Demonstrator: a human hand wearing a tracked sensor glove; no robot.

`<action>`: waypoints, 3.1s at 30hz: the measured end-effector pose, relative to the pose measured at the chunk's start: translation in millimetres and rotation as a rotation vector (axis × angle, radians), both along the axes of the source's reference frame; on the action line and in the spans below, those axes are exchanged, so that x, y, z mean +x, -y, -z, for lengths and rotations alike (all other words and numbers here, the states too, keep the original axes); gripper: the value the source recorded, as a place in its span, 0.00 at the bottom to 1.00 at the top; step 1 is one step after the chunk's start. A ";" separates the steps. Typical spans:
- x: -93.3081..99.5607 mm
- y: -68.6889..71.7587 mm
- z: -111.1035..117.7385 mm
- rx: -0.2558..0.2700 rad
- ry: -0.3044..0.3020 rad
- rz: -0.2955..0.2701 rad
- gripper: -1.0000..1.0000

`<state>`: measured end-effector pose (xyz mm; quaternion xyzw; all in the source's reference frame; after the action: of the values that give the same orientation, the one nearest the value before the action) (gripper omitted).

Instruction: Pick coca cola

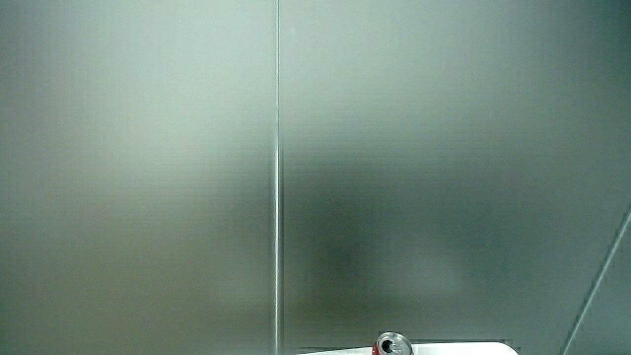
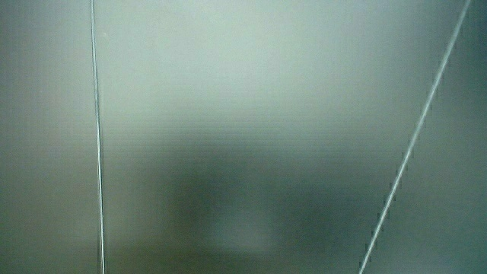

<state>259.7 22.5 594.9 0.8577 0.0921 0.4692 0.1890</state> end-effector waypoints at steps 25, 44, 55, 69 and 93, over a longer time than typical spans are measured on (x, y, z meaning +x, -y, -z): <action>-2.6 61.8 -29.4 0.124 0.321 -0.130 0.50; -3.6 67.1 -17.0 0.214 0.224 -0.174 0.62; 2.9 57.4 -14.9 0.283 0.226 -0.320 0.85; 6.1 51.1 -14.9 0.306 0.227 -0.365 1.00; -2.5 58.9 10.6 0.425 0.310 -0.325 1.00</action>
<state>257.2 -36.4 584.3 0.7704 0.0979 0.6271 -0.0606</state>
